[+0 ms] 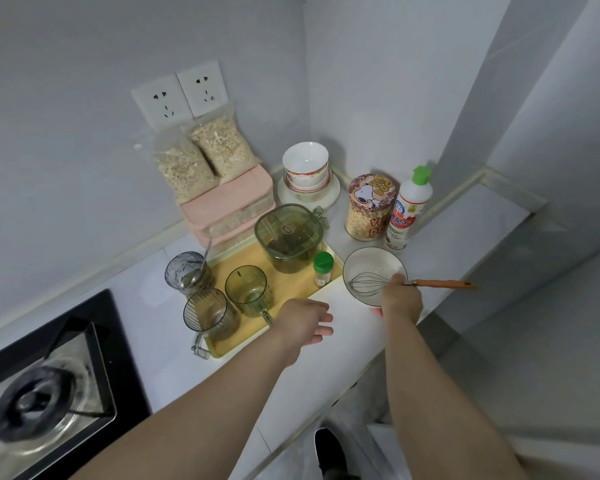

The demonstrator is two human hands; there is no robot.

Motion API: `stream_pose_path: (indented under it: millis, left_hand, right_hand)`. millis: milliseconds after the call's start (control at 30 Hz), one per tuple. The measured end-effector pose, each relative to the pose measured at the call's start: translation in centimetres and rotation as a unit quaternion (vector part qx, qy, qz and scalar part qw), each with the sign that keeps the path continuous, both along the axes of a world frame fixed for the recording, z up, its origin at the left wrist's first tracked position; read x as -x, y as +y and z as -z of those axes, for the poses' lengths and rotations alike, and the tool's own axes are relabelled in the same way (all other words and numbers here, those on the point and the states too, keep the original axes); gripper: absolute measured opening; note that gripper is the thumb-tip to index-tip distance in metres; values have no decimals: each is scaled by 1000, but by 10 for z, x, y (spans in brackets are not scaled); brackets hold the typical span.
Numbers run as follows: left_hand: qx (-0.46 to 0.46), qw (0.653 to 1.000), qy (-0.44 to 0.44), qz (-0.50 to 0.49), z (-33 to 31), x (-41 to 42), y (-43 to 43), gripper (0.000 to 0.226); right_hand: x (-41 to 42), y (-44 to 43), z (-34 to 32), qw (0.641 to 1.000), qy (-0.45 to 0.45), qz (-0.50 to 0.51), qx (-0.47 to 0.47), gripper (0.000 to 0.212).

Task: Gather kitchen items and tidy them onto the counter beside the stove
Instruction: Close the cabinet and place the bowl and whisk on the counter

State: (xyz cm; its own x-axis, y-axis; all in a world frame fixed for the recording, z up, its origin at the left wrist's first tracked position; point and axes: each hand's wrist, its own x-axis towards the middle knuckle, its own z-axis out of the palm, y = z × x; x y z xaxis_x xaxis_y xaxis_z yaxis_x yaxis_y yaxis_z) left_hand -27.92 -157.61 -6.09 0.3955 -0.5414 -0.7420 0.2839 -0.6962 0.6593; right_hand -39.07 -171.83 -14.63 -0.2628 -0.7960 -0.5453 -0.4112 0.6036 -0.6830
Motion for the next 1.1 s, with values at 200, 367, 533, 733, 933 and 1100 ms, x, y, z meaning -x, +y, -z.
stream_pose_path:
  millis: [200, 367, 533, 733, 933, 1100]
  left_hand:
    - [-3, 1000, 5, 13, -1, 5, -1, 21]
    - [7, 999, -7, 34, -15, 11, 0, 24]
    - [55, 993, -82, 66, -35, 18, 2, 27]
    - [87, 980, -177, 30, -73, 8, 17, 36]
    - [115, 968, -220, -42, -99, -36, 70, 28]
    - [109, 959, -204, -166, -113, -87, 148, 38]
  right_hand:
    - [8, 4, -7, 1000, 13, 13, -2, 49]
    - [10, 20, -18, 999, 25, 25, 15, 48]
    - [9, 48, -53, 998, 27, -6, 64, 51]
    - [-2, 94, -107, 983, 47, -112, 136, 53]
    - [-46, 132, -159, 942, 56, -273, 189, 54]
    - [-107, 182, -196, 871, 43, -427, 240, 50]
